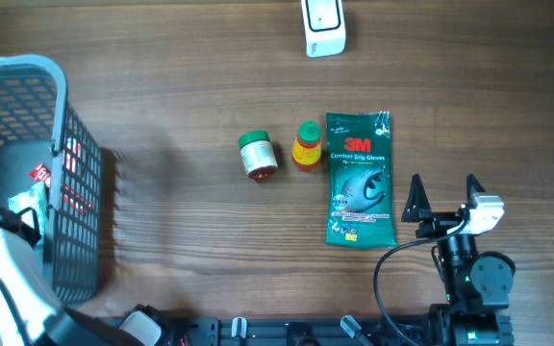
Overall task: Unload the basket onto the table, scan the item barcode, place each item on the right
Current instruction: 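Grasp the mint-green wipes pack in the basket with the left gripper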
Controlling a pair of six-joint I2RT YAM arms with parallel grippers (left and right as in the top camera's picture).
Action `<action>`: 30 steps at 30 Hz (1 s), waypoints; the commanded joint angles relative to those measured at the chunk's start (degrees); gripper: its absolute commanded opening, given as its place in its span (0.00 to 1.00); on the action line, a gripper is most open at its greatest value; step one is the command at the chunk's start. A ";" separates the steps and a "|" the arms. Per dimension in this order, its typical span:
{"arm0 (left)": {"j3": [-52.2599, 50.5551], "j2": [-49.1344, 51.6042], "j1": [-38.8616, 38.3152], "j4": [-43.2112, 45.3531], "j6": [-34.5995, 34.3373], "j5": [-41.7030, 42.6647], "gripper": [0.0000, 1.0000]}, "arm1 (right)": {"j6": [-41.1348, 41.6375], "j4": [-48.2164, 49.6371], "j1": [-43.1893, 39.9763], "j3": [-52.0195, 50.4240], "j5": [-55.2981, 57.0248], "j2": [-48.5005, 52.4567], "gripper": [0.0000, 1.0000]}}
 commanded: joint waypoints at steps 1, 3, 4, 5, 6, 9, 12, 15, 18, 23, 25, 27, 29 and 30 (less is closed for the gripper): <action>0.48 -2.93 0.26 0.68 6.64 -1.38 0.04 | -0.74 0.09 0.24 -0.15 -0.50 0.11 1.00; 0.48 -2.69 0.24 0.83 10.91 -1.31 0.40 | -0.74 0.09 0.24 -0.15 -0.50 0.11 1.00; 0.48 -2.25 0.24 0.68 16.85 -0.90 0.53 | -0.74 0.09 0.24 -0.15 -0.48 0.11 1.00; 0.48 -1.77 0.24 0.66 21.77 -0.87 0.62 | -0.72 0.09 0.24 -0.15 -0.50 0.11 1.00; 0.48 -0.90 0.24 0.63 27.61 -0.42 0.83 | -0.74 0.09 0.22 -0.15 -0.50 0.11 1.00; 0.48 1.09 0.24 0.70 33.62 0.98 1.00 | -0.72 0.09 0.22 -0.15 -0.48 0.11 1.00; 0.48 1.75 0.24 1.81 36.13 -2.58 0.96 | -0.72 0.09 0.22 -0.15 -0.50 0.11 1.00; 0.48 1.86 0.09 6.97 60.76 -1.64 0.98 | -0.72 0.09 0.33 -0.15 -0.50 0.09 1.00; 0.48 2.82 0.09 7.78 93.39 -0.57 0.98 | -0.72 0.09 1.18 -0.15 -0.48 0.00 1.00; 0.39 5.07 0.09 6.67 111.99 10.67 0.99 | -0.72 0.09 1.18 -0.15 -0.50 0.00 1.00; 0.37 7.28 0.09 6.64 114.40 12.28 1.00 | -0.70 0.09 1.18 -0.15 -0.50 0.00 1.00; 0.37 10.34 0.09 6.71 115.58 14.45 1.00 | -0.74 0.09 1.18 -0.15 -0.48 0.00 1.00; 0.37 13.00 0.09 7.34 115.32 15.87 1.00 | -0.74 0.09 1.18 -0.15 -0.48 0.00 1.00; 0.37 13.99 0.09 7.54 115.34 15.85 1.00 | -0.72 0.09 1.18 -0.15 -0.48 0.00 1.00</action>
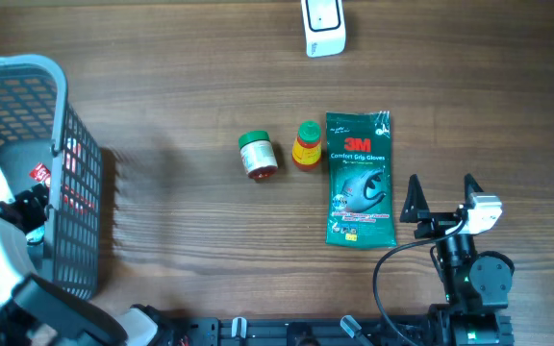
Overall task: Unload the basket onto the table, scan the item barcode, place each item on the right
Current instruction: 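Grasp the mint-green wipes pack in the basket with the left gripper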
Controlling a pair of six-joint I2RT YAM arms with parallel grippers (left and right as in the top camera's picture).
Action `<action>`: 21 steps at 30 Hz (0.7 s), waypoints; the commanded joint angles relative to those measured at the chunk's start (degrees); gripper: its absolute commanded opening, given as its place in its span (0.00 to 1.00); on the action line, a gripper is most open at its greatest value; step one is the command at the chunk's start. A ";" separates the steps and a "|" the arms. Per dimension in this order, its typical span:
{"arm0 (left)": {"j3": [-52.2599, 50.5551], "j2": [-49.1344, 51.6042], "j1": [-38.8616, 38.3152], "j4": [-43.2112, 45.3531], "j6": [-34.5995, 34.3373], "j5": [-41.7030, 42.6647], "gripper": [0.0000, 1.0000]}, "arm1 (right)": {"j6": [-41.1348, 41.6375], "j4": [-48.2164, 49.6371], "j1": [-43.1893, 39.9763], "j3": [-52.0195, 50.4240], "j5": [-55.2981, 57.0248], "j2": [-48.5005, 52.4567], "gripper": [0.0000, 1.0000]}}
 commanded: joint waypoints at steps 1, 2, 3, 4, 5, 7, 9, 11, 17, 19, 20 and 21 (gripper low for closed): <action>0.37 4.09 0.11 0.79 4.07 4.02 1.00 | -0.72 0.09 0.26 -0.15 -0.50 0.00 1.00; 0.37 4.63 0.11 0.92 4.09 4.02 1.00 | -0.74 0.09 0.26 -0.15 -0.50 0.00 1.00; 0.37 5.40 0.11 1.05 4.09 4.02 1.00 | -0.72 0.09 0.26 -0.15 -0.50 0.00 1.00; 0.37 5.97 0.11 1.05 4.09 4.02 1.00 | -0.74 0.09 0.26 -0.15 -0.48 0.00 1.00; 0.37 6.64 0.11 1.07 4.11 4.02 1.00 | -0.72 0.09 0.26 -0.15 -0.50 0.00 1.00; 0.37 7.50 0.11 1.33 4.09 4.00 1.00 | -0.72 0.09 0.26 -0.15 -0.50 0.00 1.00; 0.37 8.13 0.26 1.92 4.09 3.78 1.00 | -0.72 0.09 0.26 -0.15 -0.48 0.00 1.00; 0.37 8.28 0.90 2.54 4.07 3.56 1.00 | -0.72 0.09 0.26 -0.15 -0.48 0.00 1.00; 0.37 8.28 4.04 4.09 0.39 3.58 0.74 | -0.74 0.09 0.26 -0.15 -0.50 0.00 1.00; 0.37 8.28 4.28 4.63 -0.68 3.58 0.71 | -0.74 0.09 0.26 -0.15 -0.50 0.00 1.00; 0.37 8.26 4.28 4.85 -0.68 3.58 0.68 | -0.72 0.09 0.26 -0.15 -0.48 0.00 1.00; 0.37 8.26 4.28 5.05 -0.68 3.58 0.65 | -0.72 0.09 0.26 -0.15 -0.50 0.00 1.00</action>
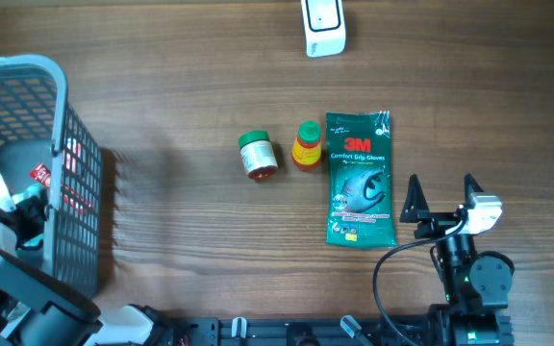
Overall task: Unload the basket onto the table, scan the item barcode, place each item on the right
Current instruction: 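Grasp the mint-green wipes pack in the basket with the left gripper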
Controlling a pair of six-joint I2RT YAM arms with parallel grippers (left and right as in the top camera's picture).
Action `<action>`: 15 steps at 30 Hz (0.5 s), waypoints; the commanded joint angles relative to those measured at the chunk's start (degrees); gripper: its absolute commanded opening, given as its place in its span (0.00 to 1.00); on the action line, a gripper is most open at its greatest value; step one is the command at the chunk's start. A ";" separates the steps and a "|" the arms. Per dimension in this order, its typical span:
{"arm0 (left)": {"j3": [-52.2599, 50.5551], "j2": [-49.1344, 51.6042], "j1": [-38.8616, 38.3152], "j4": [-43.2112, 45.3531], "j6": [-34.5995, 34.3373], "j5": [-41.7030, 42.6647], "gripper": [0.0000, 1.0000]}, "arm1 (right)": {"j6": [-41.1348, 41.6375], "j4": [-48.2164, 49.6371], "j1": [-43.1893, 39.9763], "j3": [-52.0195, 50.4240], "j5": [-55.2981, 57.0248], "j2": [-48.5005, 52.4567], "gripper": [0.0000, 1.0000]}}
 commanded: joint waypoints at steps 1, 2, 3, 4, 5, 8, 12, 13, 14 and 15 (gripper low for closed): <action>0.37 0.74 0.46 1.05 -1.70 0.68 0.58 | -0.72 0.09 0.26 -0.15 -0.48 0.00 1.00; 0.37 0.68 0.46 1.44 -1.70 0.68 0.54 | -0.72 0.09 0.26 -0.15 -0.50 0.00 1.00; 0.42 0.48 0.46 1.92 -1.70 0.68 0.53 | -0.74 0.09 0.26 -0.15 -0.50 0.00 0.99; 0.52 0.09 0.46 2.29 -1.70 0.68 0.50 | -0.74 0.09 0.26 -0.15 -0.50 0.00 1.00; 0.61 -0.26 0.46 2.62 -1.70 0.68 0.48 | -0.72 0.09 0.26 -0.15 -0.50 0.00 1.00; 1.16 -2.23 0.46 3.76 -1.70 0.68 0.47 | -0.72 0.09 0.26 -0.15 -0.50 0.00 1.00; 2.12 -5.57 0.44 4.81 -1.70 0.68 0.41 | -0.74 0.09 0.26 -0.15 -0.48 0.00 1.00; 2.14 -6.32 0.44 4.92 -1.73 0.68 0.39 | -0.72 0.09 0.26 -0.15 -0.50 0.00 1.00; 2.14 -7.02 0.46 4.92 -1.70 0.68 0.38 | -0.74 0.09 0.26 -0.15 -0.50 0.00 1.00; 2.14 -7.34 0.46 4.74 -1.73 0.68 0.36 | -0.74 0.09 0.26 -0.15 -0.50 0.00 1.00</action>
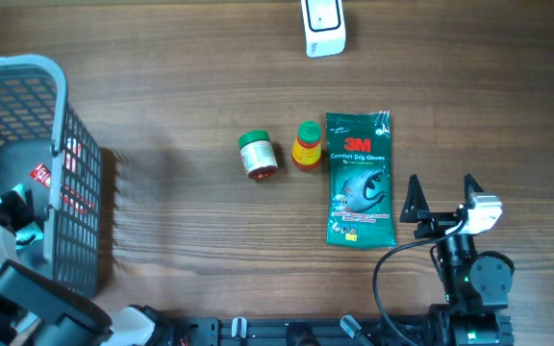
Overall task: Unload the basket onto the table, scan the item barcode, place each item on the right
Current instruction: 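Grasp the mint-green wipes pack in the basket with the left gripper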
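Note:
The white barcode scanner (323,26) stands at the table's far edge. On the table lie a green 3M gloves pack (359,180), a small green-capped bottle (307,146) and a green-lidded jar (258,156). My left gripper (0,204) reaches down into the grey basket (61,144) at the left. Its fingers are half hidden by the arm, and the frame does not show whether it holds anything. My right gripper (442,195) rests open near the front edge, just right of the gloves pack, with nothing between its fingers.
Inside the basket lie a dark grey item (22,159) and a red-labelled pack (44,173) against the mesh wall. Bare wooden table (181,221) lies between the basket and the jar.
My left gripper has shifted slightly to the left inside the basket. The right arm and the items on the table have not moved.
My left arm was low in the basket's front part. Then its gripper stood further in, near the red-labelled pack. It stayed inside the basket with small shifts at each moment. The right gripper stayed open beside the gloves pack throughout.

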Controlling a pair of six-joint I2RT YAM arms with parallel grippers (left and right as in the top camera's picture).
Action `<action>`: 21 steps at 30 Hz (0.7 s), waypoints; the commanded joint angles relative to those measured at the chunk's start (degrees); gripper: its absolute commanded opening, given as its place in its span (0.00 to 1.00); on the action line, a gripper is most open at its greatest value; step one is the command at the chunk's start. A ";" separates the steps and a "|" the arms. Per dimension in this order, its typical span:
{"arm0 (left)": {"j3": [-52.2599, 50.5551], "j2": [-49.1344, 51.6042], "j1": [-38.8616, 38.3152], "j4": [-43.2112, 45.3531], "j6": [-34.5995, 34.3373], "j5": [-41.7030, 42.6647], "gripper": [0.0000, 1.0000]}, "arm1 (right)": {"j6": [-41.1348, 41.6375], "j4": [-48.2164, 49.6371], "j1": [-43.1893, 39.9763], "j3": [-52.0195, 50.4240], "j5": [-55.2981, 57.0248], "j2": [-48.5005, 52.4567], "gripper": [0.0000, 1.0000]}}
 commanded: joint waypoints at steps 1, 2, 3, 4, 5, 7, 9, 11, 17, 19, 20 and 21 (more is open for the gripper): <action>1.53 -3.32 0.42 -0.04 -0.20 0.68 0.35 | -0.72 0.09 0.26 -0.15 -0.48 0.00 1.00; 1.49 -3.30 0.42 -0.61 -0.63 0.68 0.36 | -0.72 0.09 0.26 -0.15 -0.48 0.00 1.00; 1.36 -3.28 0.42 -0.83 -1.55 0.63 0.59 | -0.72 0.11 0.26 -0.15 -0.50 0.00 1.00; 1.25 -3.04 0.52 -1.62 -1.88 0.61 1.00 | -0.72 0.09 0.26 -0.15 -0.50 0.00 1.00; 1.20 -2.71 0.52 -1.95 -1.88 0.26 1.00 | -0.72 0.09 0.26 -0.15 -0.50 0.00 1.00; 0.98 -1.33 0.68 -2.34 -1.88 -0.90 1.00 | -0.72 0.09 0.26 -0.15 -0.48 0.00 1.00; 0.61 0.70 0.92 -3.48 -2.40 -0.83 1.00 | -0.72 0.09 0.26 -0.15 -0.50 0.00 1.00; 0.09 3.61 0.90 -3.63 -3.80 -0.33 1.00 | -0.72 0.09 0.26 -0.15 -0.50 0.00 1.00; 0.07 9.64 1.01 -3.67 -6.73 -0.42 1.00 | -0.72 0.09 0.26 -0.15 -0.50 0.00 1.00; 0.07 10.93 1.18 -3.89 -7.96 -0.42 1.00 | -0.72 0.09 0.26 -0.15 -0.48 0.00 1.00; 0.07 11.56 1.20 -4.09 -8.20 -0.66 1.00 | -0.74 0.09 0.26 -0.15 -0.48 0.00 1.00; 0.07 12.24 1.27 -4.24 -8.63 -0.66 0.98 | -0.74 0.09 0.26 -0.15 -0.50 0.00 1.00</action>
